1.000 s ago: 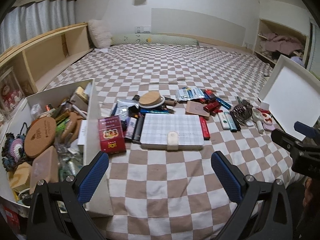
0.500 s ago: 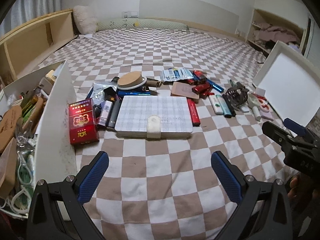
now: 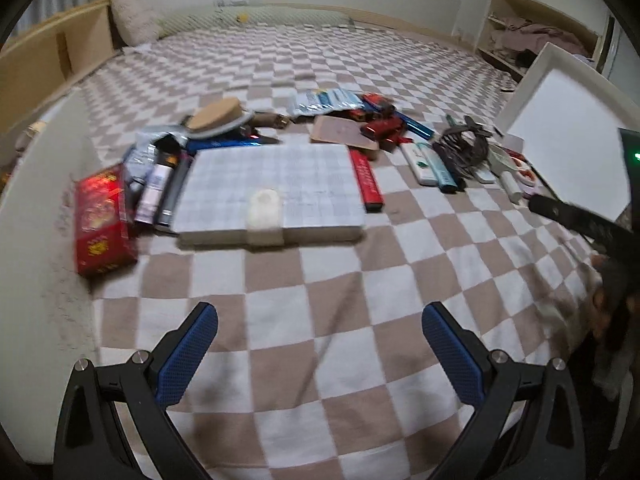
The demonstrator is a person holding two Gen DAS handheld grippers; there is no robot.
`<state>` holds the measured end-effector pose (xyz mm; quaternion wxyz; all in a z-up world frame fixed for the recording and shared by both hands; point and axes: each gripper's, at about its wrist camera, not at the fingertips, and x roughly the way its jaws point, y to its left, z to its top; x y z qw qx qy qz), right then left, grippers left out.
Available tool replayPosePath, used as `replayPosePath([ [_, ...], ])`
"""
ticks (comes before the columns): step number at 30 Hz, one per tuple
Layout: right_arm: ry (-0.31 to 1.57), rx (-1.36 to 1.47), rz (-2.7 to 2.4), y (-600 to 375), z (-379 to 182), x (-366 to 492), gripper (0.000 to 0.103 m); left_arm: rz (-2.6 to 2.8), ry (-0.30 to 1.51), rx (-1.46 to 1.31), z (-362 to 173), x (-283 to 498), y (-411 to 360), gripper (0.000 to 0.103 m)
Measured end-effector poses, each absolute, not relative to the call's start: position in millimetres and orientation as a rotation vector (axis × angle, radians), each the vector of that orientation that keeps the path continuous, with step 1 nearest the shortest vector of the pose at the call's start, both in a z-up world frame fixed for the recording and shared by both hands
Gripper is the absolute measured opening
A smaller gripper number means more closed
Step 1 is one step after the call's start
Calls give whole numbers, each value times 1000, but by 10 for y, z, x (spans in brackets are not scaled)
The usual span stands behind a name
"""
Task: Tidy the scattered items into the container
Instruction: 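Move both tools toward the scattered items on the bed, then bring left gripper to white red-capped lighter while right gripper reaches white plastic holder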
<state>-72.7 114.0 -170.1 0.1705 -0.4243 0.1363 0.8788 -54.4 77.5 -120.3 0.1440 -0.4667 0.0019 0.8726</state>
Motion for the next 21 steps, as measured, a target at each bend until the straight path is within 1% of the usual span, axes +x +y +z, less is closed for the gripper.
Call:
replayPosePath([
  [2,442,-1230,2488,1310,-1739,-790,102,2480,-46,-1340,-1222,-573,797,101],
  [3,466,-1242,2488,1373,-1757,-835,96,2469,-61,-1337,-1224,-582,810,99],
  [4,477,-1254,2488,1409,-1776,-877,85,2455,-76,-1332,-1227,-603,832,91],
  [5,491,-1270,2489,1443,-1805,-930,80,2438,-90,-1331,-1229,-625,853,87],
  [6,515,-1286,2492,1474,-1844,-980,72,2415,-114,-1331,-1232,-655,875,84],
  [7,543,-1301,2492,1501,-1888,-1024,62,2399,-131,-1330,-1225,-684,897,84],
  [9,583,-1323,2473,1549,-1980,-1109,52,2383,-135,-1313,-1202,-727,960,83],
  [10,596,-1327,2465,1569,-2017,-1145,50,2372,-127,-1293,-1174,-758,1019,77],
  [12,596,-1313,2459,1591,-2059,-1191,47,2351,-110,-1270,-1149,-838,1134,70],
  [14,585,-1293,2459,1612,-2068,-1242,44,2331,-92,-1258,-1151,-944,1258,70],
  [16,566,-1285,2453,1619,-2082,-1287,35,2327,-83,-1256,-1161,-1053,1360,69],
  [17,557,-1279,2451,1624,-2094,-1301,33,2326,-82,-1254,-1165,-1109,1411,69],
  [18,559,-1271,2451,1635,-2111,-1304,28,2325,-80,-1253,-1172,-1162,1450,68],
  [19,568,-1264,2447,1659,-2132,-1298,26,2323,-74,-1250,-1177,-1237,1521,62],
  [21,611,-1253,2458,1705,-2156,-1272,25,2314,-61,-1281,-1208,-1365,1632,57],
])
